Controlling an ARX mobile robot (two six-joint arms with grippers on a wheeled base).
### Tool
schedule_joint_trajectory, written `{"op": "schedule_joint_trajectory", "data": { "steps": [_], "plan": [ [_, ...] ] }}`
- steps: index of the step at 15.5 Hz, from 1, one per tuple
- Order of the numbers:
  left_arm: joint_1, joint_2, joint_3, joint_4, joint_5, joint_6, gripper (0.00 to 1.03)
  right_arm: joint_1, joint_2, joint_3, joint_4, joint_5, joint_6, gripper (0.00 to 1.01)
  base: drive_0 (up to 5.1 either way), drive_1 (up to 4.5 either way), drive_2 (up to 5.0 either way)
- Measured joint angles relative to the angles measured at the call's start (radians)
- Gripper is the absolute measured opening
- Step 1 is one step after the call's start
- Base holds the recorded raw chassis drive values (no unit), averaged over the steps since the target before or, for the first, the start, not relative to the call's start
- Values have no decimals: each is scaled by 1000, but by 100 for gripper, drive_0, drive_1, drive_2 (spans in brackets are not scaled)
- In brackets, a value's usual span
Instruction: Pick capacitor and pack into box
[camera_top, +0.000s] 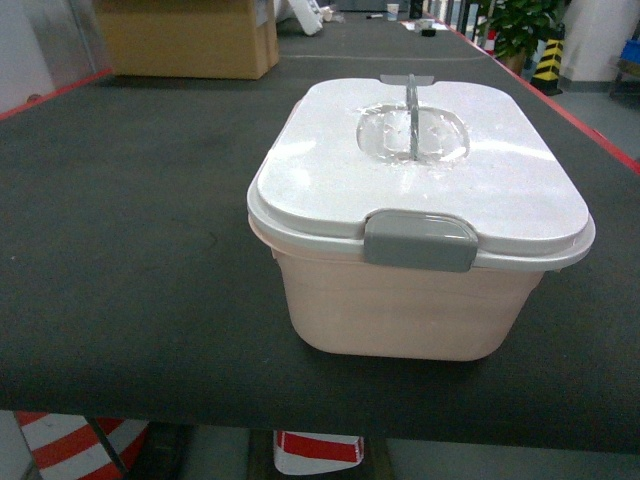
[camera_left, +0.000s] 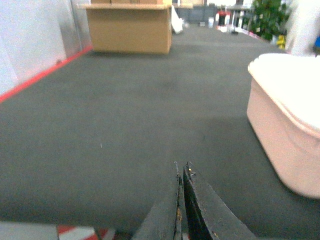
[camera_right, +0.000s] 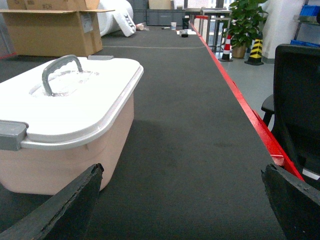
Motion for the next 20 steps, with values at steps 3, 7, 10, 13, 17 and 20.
{"op": "schedule_joint_trajectory", "data": {
  "steps": [3, 7, 10, 13, 17, 20],
  "plan": [
    [0, -110, -1, -113, 0, 0, 2, 0, 0, 0, 1, 0, 0, 98, 0, 0, 0],
    [0, -111, -2, -103, 0, -1, 32, 0, 0, 0, 0, 0, 0, 98, 0, 0, 0],
    [0, -111, -2, -103, 0, -1, 70, 0, 0, 0, 0, 0, 0, 98, 0, 0, 0],
    [0, -111, -2, -103, 0, -1, 82, 0, 0, 0, 0, 0, 0, 98, 0, 0, 0],
    [0, -111, -2, -103, 0, 0, 98, 0, 0, 0, 0, 0, 0, 98, 0, 0, 0],
    [0, -111, -2, -103, 0, 0, 98, 0, 0, 0, 0, 0, 0, 98, 0, 0, 0]
  ]
}}
